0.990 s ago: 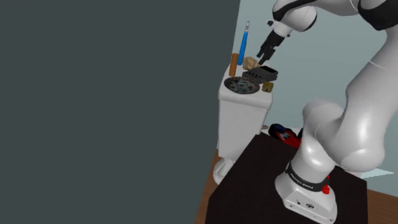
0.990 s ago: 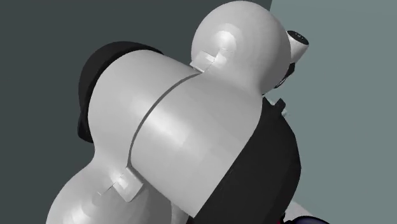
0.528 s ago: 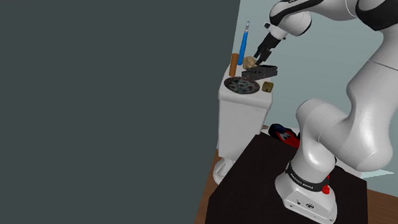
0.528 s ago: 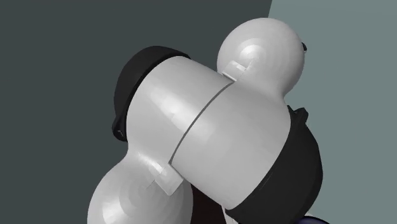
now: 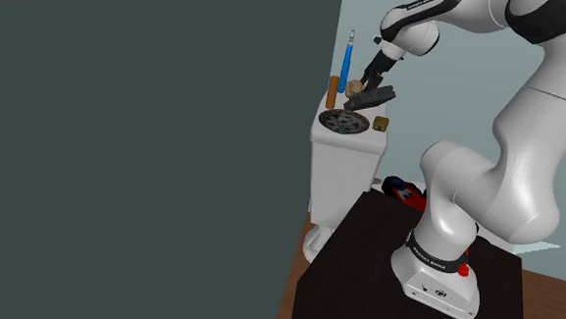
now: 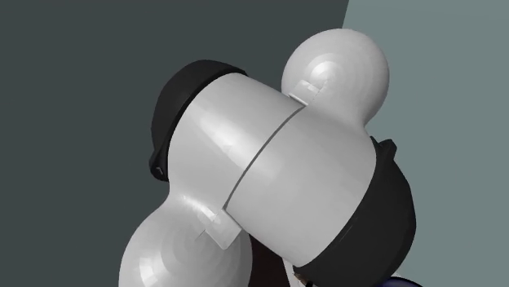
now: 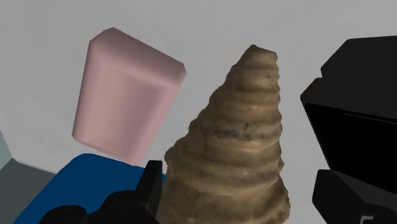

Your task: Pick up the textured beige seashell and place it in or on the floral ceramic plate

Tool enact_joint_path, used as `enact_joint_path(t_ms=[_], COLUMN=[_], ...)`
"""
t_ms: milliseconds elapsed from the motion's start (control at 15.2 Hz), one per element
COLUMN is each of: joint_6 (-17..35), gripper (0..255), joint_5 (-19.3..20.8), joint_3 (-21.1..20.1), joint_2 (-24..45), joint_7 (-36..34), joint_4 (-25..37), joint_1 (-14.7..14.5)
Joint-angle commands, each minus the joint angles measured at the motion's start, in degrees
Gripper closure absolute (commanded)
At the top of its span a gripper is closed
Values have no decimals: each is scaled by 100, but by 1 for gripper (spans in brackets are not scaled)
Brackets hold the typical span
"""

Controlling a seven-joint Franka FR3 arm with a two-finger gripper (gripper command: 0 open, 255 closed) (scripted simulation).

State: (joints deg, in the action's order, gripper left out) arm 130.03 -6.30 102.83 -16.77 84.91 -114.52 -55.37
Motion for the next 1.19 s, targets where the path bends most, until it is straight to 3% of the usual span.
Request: enact_joint_path(t_ms=[0, 66, 264, 528, 660, 1122], joint_6=[-180, -169, -170, -90, -180, -681], gripper=[0, 255, 255, 255, 255, 255], joint_5=[75, 74, -74, -32, 78, -162], joint_3=[101, 98, -102, -36, 98, -267], joint_2=[-64, -61, 59, 3, -66, 198], joint_7=[-23, -29, 102, 138, -25, 9], joint_4=[-28, -37, -153, -218, -28, 311], joint_1=[-77, -83, 193, 167, -75, 298])
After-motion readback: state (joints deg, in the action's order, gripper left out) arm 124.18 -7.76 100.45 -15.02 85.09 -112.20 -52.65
